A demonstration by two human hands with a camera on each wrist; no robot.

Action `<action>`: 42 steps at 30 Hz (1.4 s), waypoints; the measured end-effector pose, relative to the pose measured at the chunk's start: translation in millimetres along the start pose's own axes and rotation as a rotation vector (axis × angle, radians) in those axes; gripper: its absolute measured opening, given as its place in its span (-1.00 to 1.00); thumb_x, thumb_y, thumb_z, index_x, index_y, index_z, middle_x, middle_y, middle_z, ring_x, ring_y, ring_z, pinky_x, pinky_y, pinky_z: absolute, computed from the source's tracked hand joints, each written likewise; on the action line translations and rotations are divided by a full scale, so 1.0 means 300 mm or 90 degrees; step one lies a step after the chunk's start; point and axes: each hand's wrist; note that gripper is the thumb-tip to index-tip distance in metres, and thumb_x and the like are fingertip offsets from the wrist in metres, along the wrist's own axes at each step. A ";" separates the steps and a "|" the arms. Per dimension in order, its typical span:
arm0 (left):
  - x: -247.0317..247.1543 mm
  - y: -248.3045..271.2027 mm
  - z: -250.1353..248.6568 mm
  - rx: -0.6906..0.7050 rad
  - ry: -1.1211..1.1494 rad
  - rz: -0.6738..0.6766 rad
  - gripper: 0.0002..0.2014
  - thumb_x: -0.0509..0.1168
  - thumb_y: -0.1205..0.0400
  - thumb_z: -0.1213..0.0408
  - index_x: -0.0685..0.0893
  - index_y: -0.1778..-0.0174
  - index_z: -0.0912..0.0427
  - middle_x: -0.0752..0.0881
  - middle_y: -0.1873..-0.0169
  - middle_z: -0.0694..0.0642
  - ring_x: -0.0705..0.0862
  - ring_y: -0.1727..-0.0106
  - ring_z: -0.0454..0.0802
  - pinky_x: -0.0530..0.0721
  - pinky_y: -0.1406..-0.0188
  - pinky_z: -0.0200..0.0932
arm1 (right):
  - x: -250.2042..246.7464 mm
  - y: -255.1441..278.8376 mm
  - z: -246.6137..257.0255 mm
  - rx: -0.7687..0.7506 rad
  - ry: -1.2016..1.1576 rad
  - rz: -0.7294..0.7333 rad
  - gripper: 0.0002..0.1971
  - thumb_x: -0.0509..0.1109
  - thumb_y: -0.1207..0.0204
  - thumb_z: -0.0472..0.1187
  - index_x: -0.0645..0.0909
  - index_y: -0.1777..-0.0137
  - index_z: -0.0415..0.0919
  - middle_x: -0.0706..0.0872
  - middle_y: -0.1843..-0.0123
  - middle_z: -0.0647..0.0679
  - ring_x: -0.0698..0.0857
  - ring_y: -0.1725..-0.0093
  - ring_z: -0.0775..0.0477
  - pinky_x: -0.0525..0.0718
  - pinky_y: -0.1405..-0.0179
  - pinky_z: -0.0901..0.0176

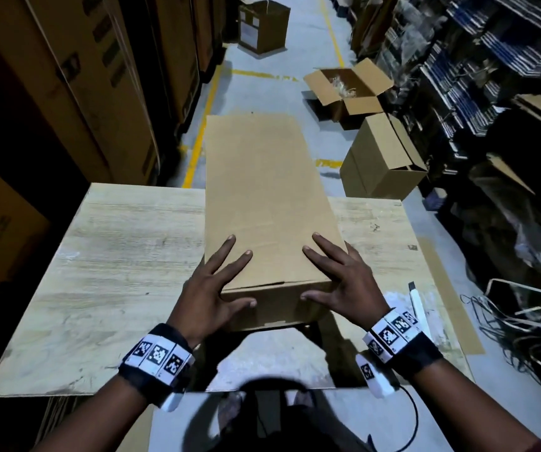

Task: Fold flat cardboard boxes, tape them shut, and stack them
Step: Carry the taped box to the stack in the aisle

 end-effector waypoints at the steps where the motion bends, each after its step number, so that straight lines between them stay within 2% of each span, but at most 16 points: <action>1: -0.025 -0.021 -0.012 0.010 0.000 -0.001 -0.16 0.64 -0.36 -0.06 0.48 -0.59 -0.23 0.20 -0.71 -0.22 0.47 -0.58 0.00 0.65 -0.37 0.18 | -0.029 -0.017 0.016 -0.002 0.010 -0.010 -0.12 0.72 -0.27 0.19 0.51 -0.62 0.14 0.34 -0.74 0.14 0.56 -0.57 -0.21 0.20 -0.69 -0.16; 4: -0.086 -0.101 -0.072 0.032 -0.018 -0.012 -0.15 0.64 -0.34 -0.09 0.49 -0.58 -0.27 0.22 -0.70 -0.25 0.52 -0.55 0.03 0.68 -0.32 0.17 | -0.133 -0.064 0.040 -0.005 0.012 -0.041 -0.16 0.70 -0.27 0.21 0.55 -0.58 0.14 0.38 -0.71 0.17 0.57 -0.55 -0.18 0.19 -0.68 -0.12; 7: -0.104 -0.187 -0.177 0.060 -0.049 -0.027 -0.15 0.68 -0.31 -0.05 0.52 -0.56 -0.27 0.25 -0.69 -0.25 0.55 -0.53 0.02 0.68 -0.31 0.13 | -0.250 -0.068 0.023 -0.023 -0.011 -0.089 -0.17 0.73 -0.26 0.17 0.59 -0.56 0.08 0.44 -0.69 0.13 0.56 -0.56 -0.01 0.23 -0.68 -0.22; 10: -0.063 -0.251 -0.296 0.084 -0.062 -0.029 -0.15 0.68 -0.31 -0.04 0.52 -0.55 -0.29 0.26 -0.69 -0.26 0.55 -0.53 0.02 0.69 -0.30 0.13 | -0.359 -0.023 -0.034 -0.030 -0.018 -0.128 -0.18 0.74 -0.24 0.14 0.61 -0.54 0.04 0.46 -0.67 0.10 0.54 -0.57 0.08 0.30 -0.66 -0.31; 13: 0.028 -0.305 -0.437 0.105 -0.045 -0.028 -0.17 0.69 -0.31 -0.03 0.55 -0.53 -0.28 0.30 -0.67 -0.26 0.55 -0.53 0.00 0.64 -0.38 0.10 | -0.479 0.067 -0.128 -0.028 -0.019 -0.162 -0.20 0.73 -0.25 0.15 0.63 -0.53 0.01 0.49 -0.65 0.08 0.54 -0.57 0.11 0.37 -0.61 -0.36; 16: 0.162 -0.369 -0.621 0.130 -0.048 -0.026 -0.20 0.67 -0.32 -0.08 0.55 -0.52 -0.31 0.33 -0.65 -0.27 0.52 -0.55 -0.08 0.61 -0.42 0.08 | -0.622 0.198 -0.262 -0.020 -0.027 -0.196 -0.21 0.72 -0.26 0.18 0.64 -0.51 0.00 0.52 -0.63 0.08 0.56 -0.55 0.09 0.44 -0.54 -0.40; 19: 0.342 -0.434 -0.820 0.142 -0.048 -0.020 -0.21 0.57 -0.32 -0.24 0.51 -0.52 -0.38 0.31 -0.66 -0.30 0.49 -0.58 -0.04 0.57 -0.44 0.24 | -0.776 0.344 -0.437 -0.018 -0.041 -0.222 -0.21 0.67 -0.26 0.24 0.64 -0.52 0.03 0.53 -0.62 0.10 0.59 -0.53 0.05 0.50 -0.48 -0.44; 23: 0.612 -0.506 -1.078 0.161 -0.032 -0.027 -0.21 0.62 -0.34 -0.16 0.53 -0.52 -0.36 0.31 -0.66 -0.29 0.48 -0.59 -0.04 0.55 -0.47 0.23 | -0.993 0.537 -0.688 -0.029 -0.026 -0.241 -0.21 0.73 -0.25 0.18 0.65 -0.51 0.01 0.55 -0.61 0.09 0.61 -0.51 0.01 0.50 -0.48 -0.44; 25: 0.722 -0.544 -1.196 0.167 -0.028 -0.028 -0.22 0.61 -0.34 -0.17 0.54 -0.51 -0.35 0.32 -0.65 -0.28 0.47 -0.59 -0.09 0.56 -0.46 0.23 | -1.098 0.611 -0.789 -0.023 -0.012 -0.236 -0.23 0.73 -0.25 0.13 0.65 -0.50 0.00 0.56 -0.61 0.07 0.62 -0.51 0.00 0.48 -0.50 -0.39; 27: 0.809 -0.588 -1.298 0.164 -0.024 -0.032 -0.23 0.58 -0.33 -0.21 0.54 -0.51 -0.34 0.34 -0.65 -0.27 0.49 -0.57 -0.12 0.59 -0.43 0.18 | -1.195 0.664 -0.879 -0.019 -0.005 -0.234 -0.25 0.70 -0.27 0.17 0.67 -0.49 -0.01 0.57 -0.60 0.07 0.63 -0.49 0.02 0.50 -0.51 -0.27; 30: 0.917 -0.671 -1.404 0.164 -0.028 -0.024 -0.24 0.60 -0.36 -0.20 0.55 -0.51 -0.34 0.34 -0.65 -0.27 0.48 -0.57 -0.14 0.59 -0.44 0.15 | -1.294 0.697 -1.019 -0.025 -0.009 -0.239 -0.26 0.62 -0.29 0.26 0.68 -0.47 -0.01 0.59 -0.57 0.08 0.64 -0.47 0.04 0.54 -0.49 -0.23; 34: 1.070 -0.810 -1.489 0.154 -0.044 -0.007 -0.26 0.61 -0.38 -0.15 0.55 -0.51 -0.34 0.34 -0.64 -0.29 0.49 -0.55 -0.17 0.61 -0.43 0.08 | -1.364 0.693 -1.245 -0.012 -0.015 -0.230 -0.26 0.62 -0.29 0.30 0.68 -0.48 0.04 0.59 -0.57 0.13 0.67 -0.43 -0.05 0.63 -0.40 -0.18; 39: 1.297 -1.037 -1.523 0.145 -0.011 -0.002 -0.28 0.63 -0.36 -0.14 0.59 -0.47 -0.34 0.38 -0.62 -0.29 0.53 -0.51 -0.19 0.62 -0.42 0.06 | -1.445 0.646 -1.544 0.003 -0.029 -0.216 -0.24 0.59 -0.27 0.35 0.69 -0.46 0.04 0.61 -0.56 0.13 0.66 -0.44 0.00 0.59 -0.42 -0.32; 42: 1.419 -1.190 -1.554 0.138 0.011 0.006 -0.28 0.62 -0.35 -0.18 0.58 -0.47 -0.37 0.39 -0.61 -0.30 0.54 -0.51 -0.18 0.63 -0.41 0.04 | -1.530 0.600 -1.707 0.022 -0.020 -0.194 -0.24 0.58 -0.26 0.36 0.69 -0.46 0.06 0.61 -0.55 0.15 0.68 -0.41 -0.03 0.63 -0.39 -0.27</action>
Point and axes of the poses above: each hand's wrist, its own y-axis away from the middle knuckle, its own x-axis out of the palm, z = x × y
